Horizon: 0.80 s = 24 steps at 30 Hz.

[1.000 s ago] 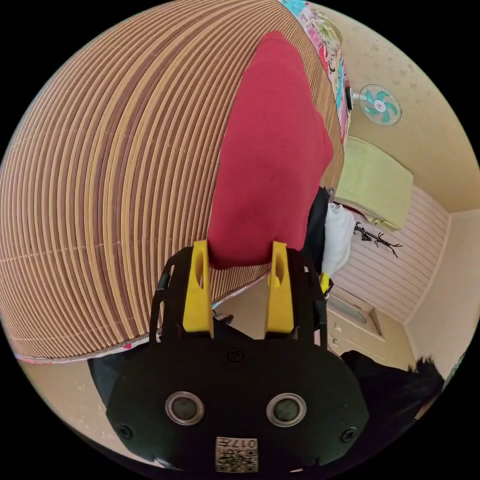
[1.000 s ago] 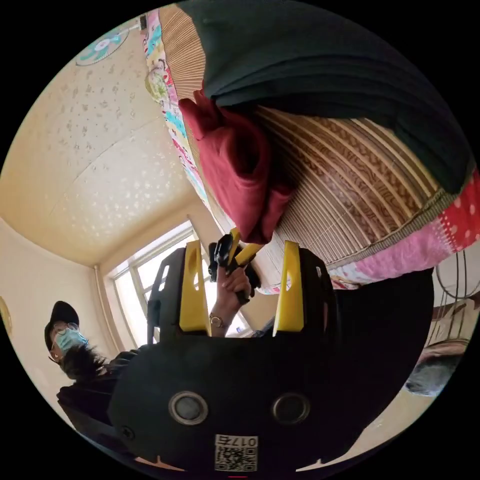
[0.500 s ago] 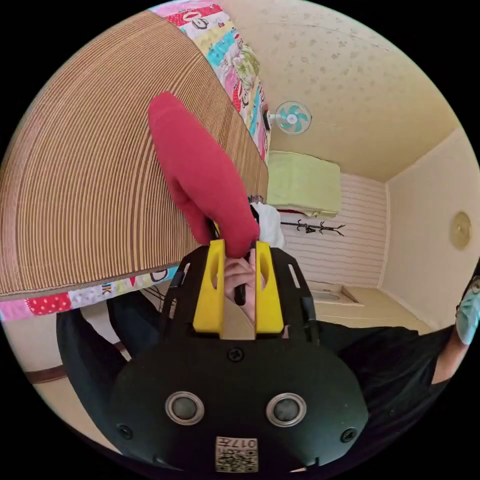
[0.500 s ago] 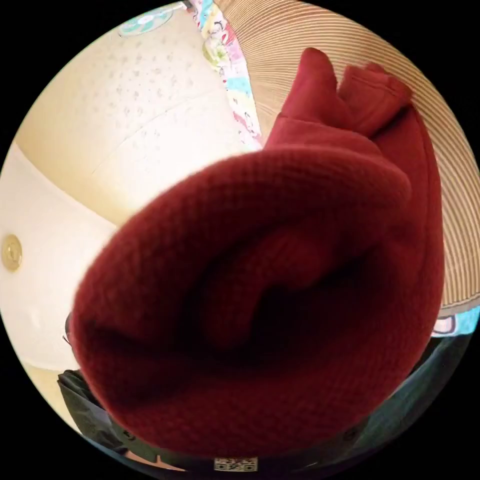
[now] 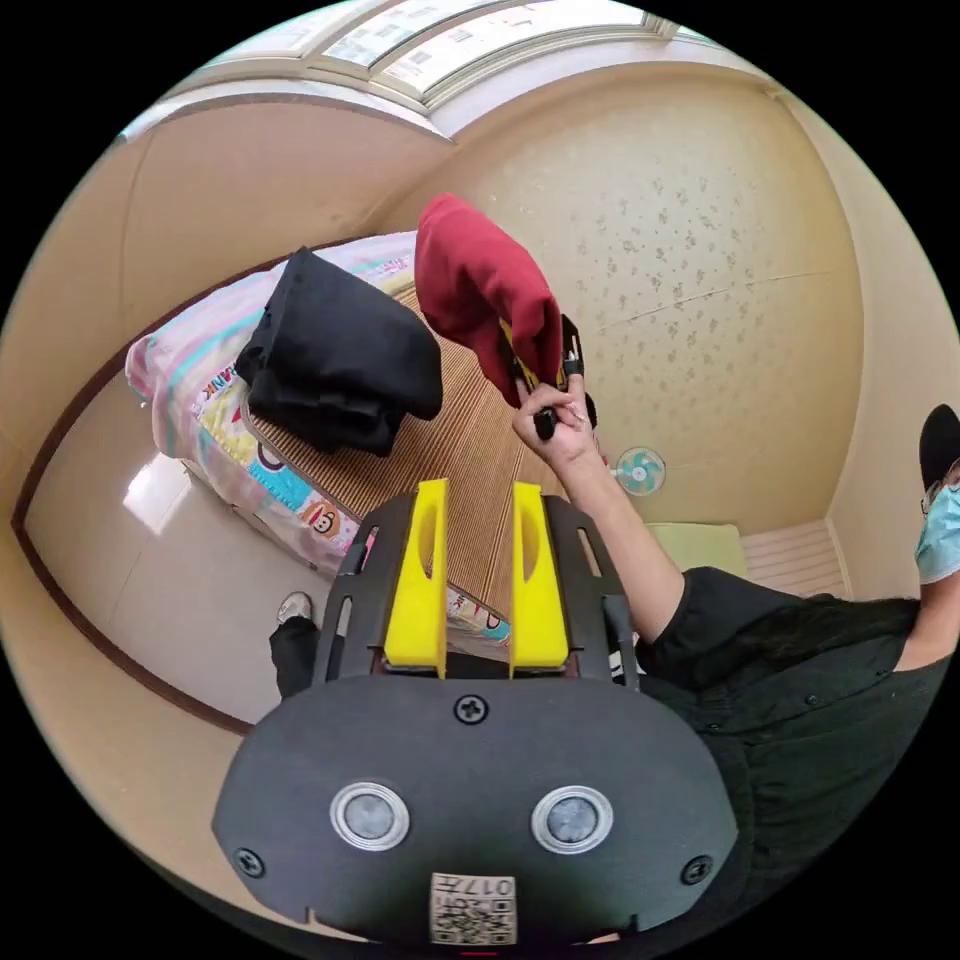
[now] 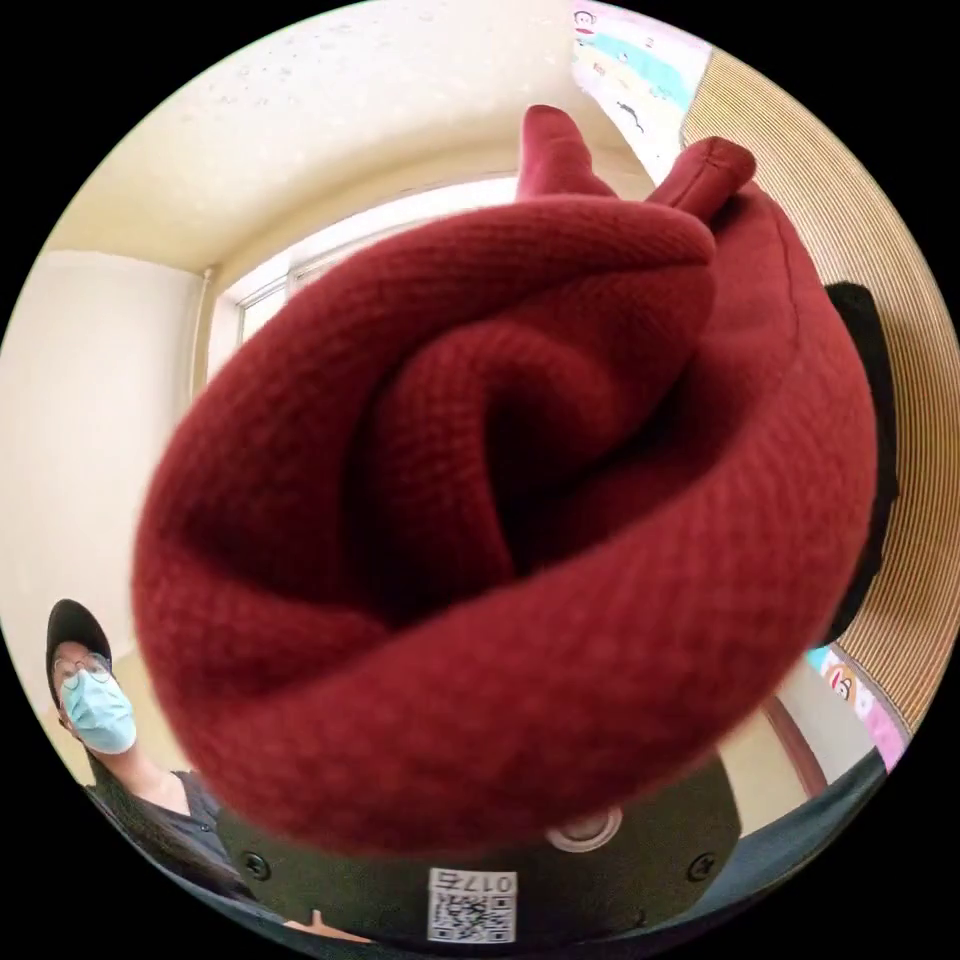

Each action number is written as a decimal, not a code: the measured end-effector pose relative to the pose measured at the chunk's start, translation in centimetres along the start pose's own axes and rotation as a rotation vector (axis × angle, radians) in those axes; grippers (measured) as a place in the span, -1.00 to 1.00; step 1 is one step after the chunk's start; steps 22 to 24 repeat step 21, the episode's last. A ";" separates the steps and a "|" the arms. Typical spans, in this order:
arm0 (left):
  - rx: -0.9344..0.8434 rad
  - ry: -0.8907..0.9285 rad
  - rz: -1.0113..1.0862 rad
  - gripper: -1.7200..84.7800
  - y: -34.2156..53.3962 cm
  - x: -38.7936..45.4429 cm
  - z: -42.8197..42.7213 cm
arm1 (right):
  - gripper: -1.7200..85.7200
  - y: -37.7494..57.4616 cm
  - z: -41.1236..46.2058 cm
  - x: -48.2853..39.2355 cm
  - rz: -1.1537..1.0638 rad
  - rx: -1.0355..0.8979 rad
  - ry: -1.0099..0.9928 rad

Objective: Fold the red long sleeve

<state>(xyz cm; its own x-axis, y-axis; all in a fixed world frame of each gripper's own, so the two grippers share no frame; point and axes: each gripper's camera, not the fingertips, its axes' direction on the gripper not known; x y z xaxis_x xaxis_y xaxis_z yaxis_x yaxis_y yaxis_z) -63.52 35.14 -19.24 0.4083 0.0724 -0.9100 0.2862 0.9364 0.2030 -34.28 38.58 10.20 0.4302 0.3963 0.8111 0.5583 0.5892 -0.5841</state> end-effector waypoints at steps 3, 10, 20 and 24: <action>0.023 -0.087 -0.022 -0.69 3.0 -0.4 -0.2 | -0.76 3.1 1.0 7.7 0.279 -0.101 0.186; -0.075 -0.466 0.563 -0.70 6.6 12.3 7.5 | -0.88 15.3 -15.7 7.2 0.209 -0.312 0.704; -0.078 -0.207 1.337 -0.93 15.8 32.9 23.7 | -0.95 35.3 -35.0 -15.5 -0.219 0.196 1.880; -0.071 -0.150 1.397 -0.94 17.6 35.5 25.5 | -0.95 39.3 -35.6 -18.5 -0.319 0.442 1.925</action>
